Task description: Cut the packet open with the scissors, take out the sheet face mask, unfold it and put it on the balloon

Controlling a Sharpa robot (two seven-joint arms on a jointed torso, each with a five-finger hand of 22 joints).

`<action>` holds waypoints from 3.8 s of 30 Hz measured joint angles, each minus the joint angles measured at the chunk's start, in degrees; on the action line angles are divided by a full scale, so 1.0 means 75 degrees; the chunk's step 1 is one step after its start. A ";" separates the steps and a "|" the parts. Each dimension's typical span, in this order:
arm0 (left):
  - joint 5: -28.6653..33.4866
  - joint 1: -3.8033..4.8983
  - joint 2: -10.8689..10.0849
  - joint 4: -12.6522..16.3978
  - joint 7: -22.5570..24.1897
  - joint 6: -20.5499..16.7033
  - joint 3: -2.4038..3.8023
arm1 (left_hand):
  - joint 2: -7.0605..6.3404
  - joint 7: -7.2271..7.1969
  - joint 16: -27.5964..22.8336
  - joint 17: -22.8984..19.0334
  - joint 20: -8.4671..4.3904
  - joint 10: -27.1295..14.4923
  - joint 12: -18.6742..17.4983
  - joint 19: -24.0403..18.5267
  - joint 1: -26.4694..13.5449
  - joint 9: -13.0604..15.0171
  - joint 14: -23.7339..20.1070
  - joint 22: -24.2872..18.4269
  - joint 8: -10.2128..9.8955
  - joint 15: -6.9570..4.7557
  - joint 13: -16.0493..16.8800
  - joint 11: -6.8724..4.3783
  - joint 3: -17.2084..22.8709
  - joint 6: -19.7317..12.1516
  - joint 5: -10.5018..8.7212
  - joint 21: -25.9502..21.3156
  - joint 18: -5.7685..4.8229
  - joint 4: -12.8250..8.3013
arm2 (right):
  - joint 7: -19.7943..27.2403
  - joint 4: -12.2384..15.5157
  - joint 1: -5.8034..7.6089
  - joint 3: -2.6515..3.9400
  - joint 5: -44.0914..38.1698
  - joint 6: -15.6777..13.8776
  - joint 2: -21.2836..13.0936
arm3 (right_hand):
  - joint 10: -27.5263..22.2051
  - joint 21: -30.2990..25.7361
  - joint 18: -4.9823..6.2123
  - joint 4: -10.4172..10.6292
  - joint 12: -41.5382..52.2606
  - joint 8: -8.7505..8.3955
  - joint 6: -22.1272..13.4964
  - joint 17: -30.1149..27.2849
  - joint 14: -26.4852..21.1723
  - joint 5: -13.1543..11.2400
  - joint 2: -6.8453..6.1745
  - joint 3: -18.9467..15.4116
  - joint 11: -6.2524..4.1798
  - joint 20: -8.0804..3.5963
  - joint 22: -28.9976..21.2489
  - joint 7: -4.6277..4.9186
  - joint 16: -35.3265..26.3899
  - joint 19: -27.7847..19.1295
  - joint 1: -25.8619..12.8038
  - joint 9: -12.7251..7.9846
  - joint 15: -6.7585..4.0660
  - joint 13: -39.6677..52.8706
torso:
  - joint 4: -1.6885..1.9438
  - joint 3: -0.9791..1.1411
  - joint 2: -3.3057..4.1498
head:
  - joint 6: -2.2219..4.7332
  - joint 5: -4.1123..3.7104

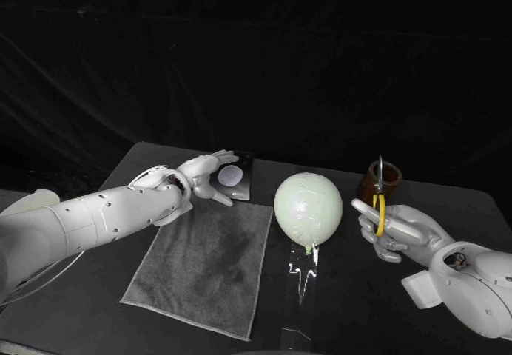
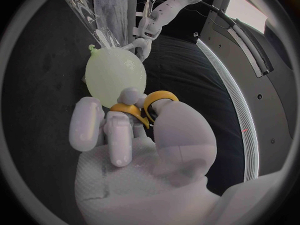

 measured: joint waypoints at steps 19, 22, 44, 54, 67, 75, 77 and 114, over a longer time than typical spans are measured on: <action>-0.0431 -0.0028 0.0666 -0.0801 -0.0557 0.0750 0.0009 | 0.0039 0.0013 -0.0030 -0.0028 -0.0317 -0.0504 -0.0009 -0.0094 -0.0521 -0.0145 -0.0209 0.0001 0.0006 -0.0217 0.0018 0.0302 0.0001 -0.0634 -0.0001 -0.0031 0.0142 0.0000 | -0.0002 -0.0006 -0.0001 0.0000 -0.0046 0.0007 0.0038 | 0.0000 0.0000 -0.0011 0.0000 0.0000 0.0000 0.0000 0.0006 0.0000 0.0000 0.0000 0.0000 0.0000 0.0000 0.0002 0.0000 0.0025 0.0000 0.0000 0.0000 0.0000 0.0000 | -0.0005 -0.0001 0.0000 | -0.0012 -0.0025; -0.0445 -0.0016 0.0705 -0.0858 -0.0607 0.0880 0.0020 | 0.0039 0.0041 0.0003 -0.0010 -0.0343 -0.0392 0.0037 -0.0067 -0.0521 -0.0103 -0.0143 0.0001 0.0049 -0.0151 0.0040 0.0414 0.0001 -0.0482 -0.0001 -0.0031 0.0242 0.0000 | -0.0002 -0.0003 -0.0002 0.0000 -0.0050 0.0007 0.0038 | 0.0000 0.0000 -0.0012 -0.0001 0.0000 0.0000 0.0000 0.0005 0.0000 0.0000 0.0000 -0.0001 0.0000 0.0000 0.0000 0.0000 0.0024 0.0000 0.0000 0.0000 0.0000 0.0000 | -0.0003 -0.0001 -0.0001 | -0.0017 -0.0034; -0.0464 0.0040 0.0766 -0.0847 -0.1015 0.1300 0.0099 | 0.0093 0.0098 0.0297 0.0183 -0.0100 0.0531 0.0256 0.0161 -0.0421 0.0119 0.0682 0.0047 0.0317 0.0318 0.0151 0.1059 0.1068 0.0277 0.0041 0.0005 0.0309 0.0005 | -0.0004 -0.0002 -0.0002 0.0001 -0.0061 0.0014 0.0032 | 0.0000 0.0000 -0.0017 -0.0003 0.0000 0.0000 0.0001 0.0004 0.0000 0.0000 0.0000 -0.0003 0.0000 0.0000 0.0003 0.0000 0.0027 0.0000 0.0000 0.0000 0.0000 0.0000 | 0.0001 0.0001 -0.0006 | -0.0057 -0.0040; -0.0414 0.0058 0.0780 -0.0841 -0.1014 0.1336 0.0113 | 0.0635 0.0130 0.0334 0.0240 -0.0006 0.0865 0.0281 0.0235 -0.0067 0.0231 0.0894 0.0075 0.0473 0.0285 0.0139 0.1031 0.2385 0.0576 0.0014 0.0101 0.0362 0.0121 | -0.0004 0.0000 -0.0003 0.0001 -0.0063 0.0014 0.0030 | 0.0000 0.0000 -0.0019 -0.0011 0.0000 0.0000 0.0000 0.0006 0.0000 0.0000 0.0000 -0.0012 0.0000 0.0000 0.0002 0.0000 0.0025 0.0000 0.0000 0.0000 0.0000 0.0000 | 0.0003 0.0001 -0.0006 | -0.0081 -0.0045; -0.0397 0.0062 0.0802 -0.0852 -0.1010 0.1349 0.0114 | 0.1150 0.0156 0.0333 0.0278 -0.0011 0.1203 0.0191 0.0264 0.0209 0.0368 0.1045 0.0075 0.0650 0.0247 0.0136 0.0983 0.3482 0.0984 -0.0004 0.0154 0.0363 0.0065 | -0.0003 0.0009 -0.0003 0.0001 -0.0065 0.0013 0.0021 | 0.0001 0.0000 -0.0021 -0.0012 0.0000 0.0000 0.0001 -0.0001 0.0000 0.0000 0.0000 -0.0013 0.0000 0.0000 -0.0003 0.0000 0.0009 0.0000 0.0000 0.0000 0.0000 0.0000 | 0.0001 0.0004 -0.0006 | -0.0105 -0.0039; -0.0412 0.0067 0.0805 -0.0841 -0.1020 0.1346 0.0116 | 0.1296 0.0189 0.0364 0.0320 -0.0010 0.1519 0.0185 0.0348 0.0355 0.0513 0.1256 0.0075 0.0865 0.0206 0.0150 0.0924 0.3716 0.1586 -0.0006 0.0204 0.0363 0.0042 | -0.0003 0.0015 -0.0003 0.0001 -0.0065 0.0013 0.0013 | 0.0000 0.0000 -0.0023 -0.0013 0.0000 0.0001 0.0001 0.0000 0.0000 0.0000 0.0000 -0.0013 0.0000 0.0000 0.0002 0.0000 0.0017 0.0000 0.0000 0.0000 0.0000 0.0000 | 0.0003 0.0004 -0.0007 | -0.0111 -0.0037; -0.0415 0.0070 0.0801 -0.0834 -0.1023 0.1345 0.0118 | 0.1301 0.0223 0.0385 0.0340 -0.0022 0.1634 0.0184 0.0388 0.0360 0.0574 0.1333 0.0075 0.0965 0.0198 0.0160 0.0906 0.3741 0.1814 -0.0006 0.0205 0.0363 0.0065 | -0.0003 0.0015 -0.0003 0.0001 -0.0065 0.0013 0.0013 | 0.0000 0.0000 -0.0024 -0.0013 0.0000 0.0001 0.0001 0.0001 0.0000 0.0000 0.0000 -0.0014 0.0000 0.0000 0.0002 0.0000 0.0029 0.0000 0.0000 0.0000 0.0000 0.0000 | 0.0003 0.0004 -0.0008 | -0.0111 -0.0038; 0.0125 0.0123 0.0666 -0.0670 -0.1008 0.1491 0.0163 | 0.1318 0.0513 0.0601 0.0566 0.0029 0.3220 0.0277 0.0743 0.0132 0.1032 0.2285 0.0183 0.1670 0.0226 0.0245 0.0854 0.4049 0.3522 -0.0006 0.0414 0.0367 -0.0258 | -0.0002 0.0002 -0.0003 0.0000 -0.0064 0.0011 0.0005 | 0.0001 0.0000 0.0006 -0.0011 0.0000 0.0001 0.0001 0.0001 0.0000 0.0001 0.0000 -0.0012 0.0000 0.0000 0.0003 -0.0001 0.0016 0.0000 0.0000 0.0000 0.0000 0.0000 | 0.0004 0.0004 -0.0011 | -0.0140 -0.0048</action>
